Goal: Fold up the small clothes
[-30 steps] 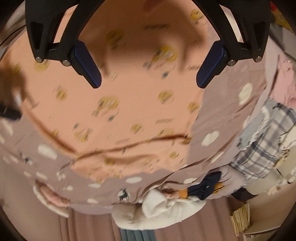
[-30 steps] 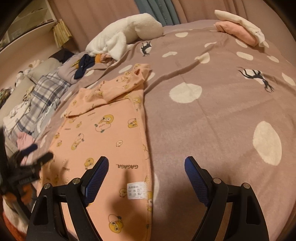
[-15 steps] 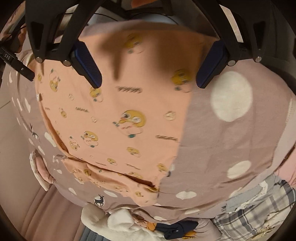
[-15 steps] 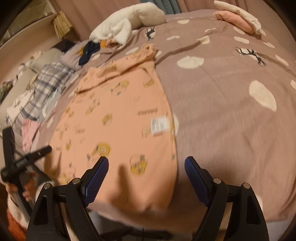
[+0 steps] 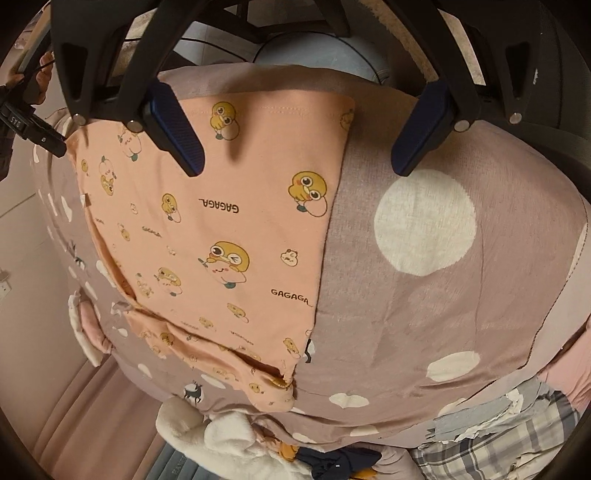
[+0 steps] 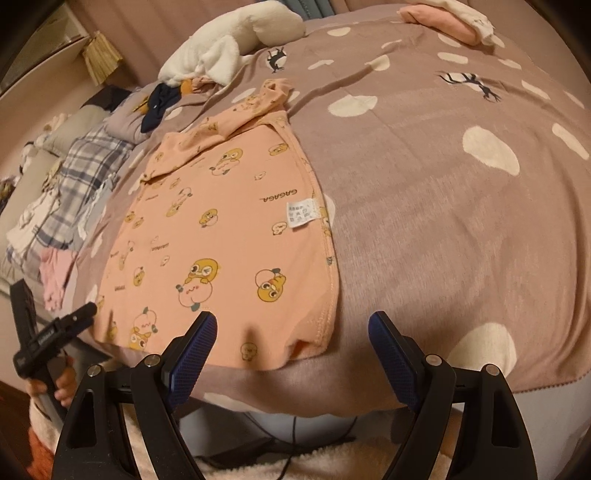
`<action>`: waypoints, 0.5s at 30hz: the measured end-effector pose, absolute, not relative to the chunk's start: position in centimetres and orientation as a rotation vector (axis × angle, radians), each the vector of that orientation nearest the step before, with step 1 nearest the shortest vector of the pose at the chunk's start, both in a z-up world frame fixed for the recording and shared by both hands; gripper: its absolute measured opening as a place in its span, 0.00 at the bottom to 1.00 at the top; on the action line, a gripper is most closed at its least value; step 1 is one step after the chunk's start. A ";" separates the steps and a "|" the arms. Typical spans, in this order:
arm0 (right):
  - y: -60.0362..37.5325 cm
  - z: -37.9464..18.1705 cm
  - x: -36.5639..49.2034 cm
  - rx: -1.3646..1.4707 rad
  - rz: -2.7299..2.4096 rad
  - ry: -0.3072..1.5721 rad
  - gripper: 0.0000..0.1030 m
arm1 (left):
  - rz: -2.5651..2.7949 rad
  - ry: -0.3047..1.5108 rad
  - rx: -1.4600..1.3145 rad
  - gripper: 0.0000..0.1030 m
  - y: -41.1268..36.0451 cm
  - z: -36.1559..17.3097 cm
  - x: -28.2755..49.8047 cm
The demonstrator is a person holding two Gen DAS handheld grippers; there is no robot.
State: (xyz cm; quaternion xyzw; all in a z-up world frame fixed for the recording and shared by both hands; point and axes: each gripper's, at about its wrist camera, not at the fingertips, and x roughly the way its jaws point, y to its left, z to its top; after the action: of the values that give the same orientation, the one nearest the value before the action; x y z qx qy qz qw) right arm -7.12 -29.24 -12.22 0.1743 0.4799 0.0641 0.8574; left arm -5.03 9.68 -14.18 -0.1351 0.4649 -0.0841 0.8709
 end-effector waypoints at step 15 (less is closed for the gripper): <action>-29.1 -13.3 -8.0 0.452 0.176 1.037 0.81 | -0.348 1.012 -0.465 0.95 12.1 -15.4 -6.6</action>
State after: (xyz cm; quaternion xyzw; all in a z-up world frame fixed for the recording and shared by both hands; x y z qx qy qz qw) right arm -8.01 -29.09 -13.28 0.2140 0.4904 0.0832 0.8407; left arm -6.57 12.06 -15.37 -0.2193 0.4777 -0.1644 0.8346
